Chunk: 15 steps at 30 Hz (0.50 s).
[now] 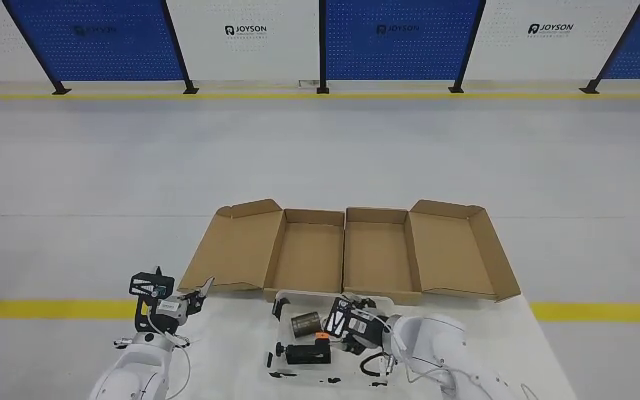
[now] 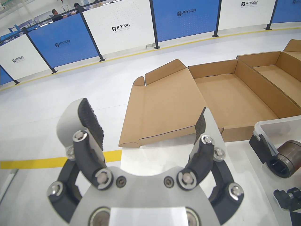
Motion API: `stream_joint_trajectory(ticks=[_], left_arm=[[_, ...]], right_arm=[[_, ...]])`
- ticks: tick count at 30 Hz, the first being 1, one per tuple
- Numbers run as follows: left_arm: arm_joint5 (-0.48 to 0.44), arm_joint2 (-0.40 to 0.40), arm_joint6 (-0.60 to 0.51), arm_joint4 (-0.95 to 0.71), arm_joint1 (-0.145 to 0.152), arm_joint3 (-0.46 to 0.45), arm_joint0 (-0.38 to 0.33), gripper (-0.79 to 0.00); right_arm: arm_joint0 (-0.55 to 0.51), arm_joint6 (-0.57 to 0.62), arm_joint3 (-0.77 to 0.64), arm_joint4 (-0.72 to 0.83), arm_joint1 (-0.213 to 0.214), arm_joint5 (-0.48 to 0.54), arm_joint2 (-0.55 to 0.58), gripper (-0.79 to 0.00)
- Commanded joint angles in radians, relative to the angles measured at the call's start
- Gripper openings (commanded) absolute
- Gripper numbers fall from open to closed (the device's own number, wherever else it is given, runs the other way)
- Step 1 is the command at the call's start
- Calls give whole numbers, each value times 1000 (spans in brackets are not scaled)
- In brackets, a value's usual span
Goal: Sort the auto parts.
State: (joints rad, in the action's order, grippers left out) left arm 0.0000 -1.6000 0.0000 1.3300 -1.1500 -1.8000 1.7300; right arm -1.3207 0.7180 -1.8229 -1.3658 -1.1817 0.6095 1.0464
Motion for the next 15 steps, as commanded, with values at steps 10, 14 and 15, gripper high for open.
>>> stream_joint_trajectory(ticks=[10, 14, 15], left_arm=[[0, 0, 0, 0, 0, 0, 0, 0], [0, 0, 0, 0, 0, 0, 0, 0], [0, 0, 0, 0, 0, 0, 0, 0]], right_arm=[[84, 171, 49, 290, 1, 120, -25, -486], [149, 260, 97, 312, -12, 83, -97, -446], [167, 273, 112, 302, -16, 65, -116, -437]])
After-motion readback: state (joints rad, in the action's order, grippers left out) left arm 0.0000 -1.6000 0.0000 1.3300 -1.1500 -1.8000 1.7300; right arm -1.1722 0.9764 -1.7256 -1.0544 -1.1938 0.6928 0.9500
